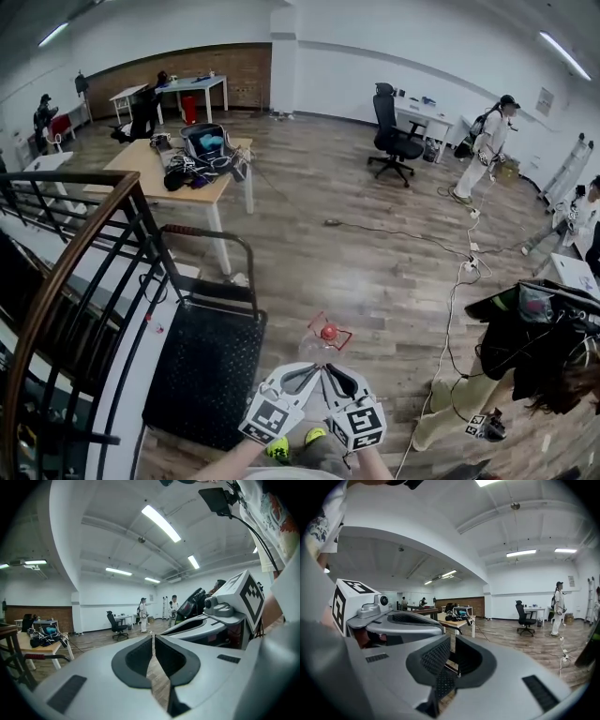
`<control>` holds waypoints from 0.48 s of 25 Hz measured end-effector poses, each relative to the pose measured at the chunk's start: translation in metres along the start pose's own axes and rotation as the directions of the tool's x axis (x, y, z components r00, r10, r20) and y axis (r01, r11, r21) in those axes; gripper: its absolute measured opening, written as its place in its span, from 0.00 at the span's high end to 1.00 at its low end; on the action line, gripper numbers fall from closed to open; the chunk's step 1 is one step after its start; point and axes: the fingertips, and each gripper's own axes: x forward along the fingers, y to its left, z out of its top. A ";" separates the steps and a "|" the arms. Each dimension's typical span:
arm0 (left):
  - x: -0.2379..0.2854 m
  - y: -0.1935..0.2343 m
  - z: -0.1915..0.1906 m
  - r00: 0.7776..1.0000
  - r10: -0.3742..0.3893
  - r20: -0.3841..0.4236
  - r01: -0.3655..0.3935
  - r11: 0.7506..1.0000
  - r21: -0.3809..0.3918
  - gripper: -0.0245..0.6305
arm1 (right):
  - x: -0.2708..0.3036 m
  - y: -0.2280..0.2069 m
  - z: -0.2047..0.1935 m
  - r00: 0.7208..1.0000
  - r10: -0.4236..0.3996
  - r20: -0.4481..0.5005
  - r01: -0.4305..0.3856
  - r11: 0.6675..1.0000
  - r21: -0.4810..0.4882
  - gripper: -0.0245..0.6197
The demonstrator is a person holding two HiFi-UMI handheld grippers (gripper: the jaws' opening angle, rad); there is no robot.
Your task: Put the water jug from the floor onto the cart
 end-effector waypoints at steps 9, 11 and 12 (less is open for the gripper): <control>0.059 0.039 -0.023 1.000 0.014 -0.002 -0.014 0.998 -0.055 0.94 | 0.058 -0.055 -0.016 0.998 0.045 -0.044 -0.045 0.999 -0.005 0.93; 0.081 0.048 -0.032 1.000 0.021 -0.017 -0.022 0.998 -0.060 0.94 | 0.074 -0.075 -0.022 0.996 0.063 -0.056 -0.064 0.998 -0.012 0.93; 0.093 0.052 -0.034 0.999 0.028 -0.027 -0.029 0.998 -0.063 0.94 | 0.081 -0.087 -0.023 0.995 0.073 -0.064 -0.074 0.997 -0.015 0.93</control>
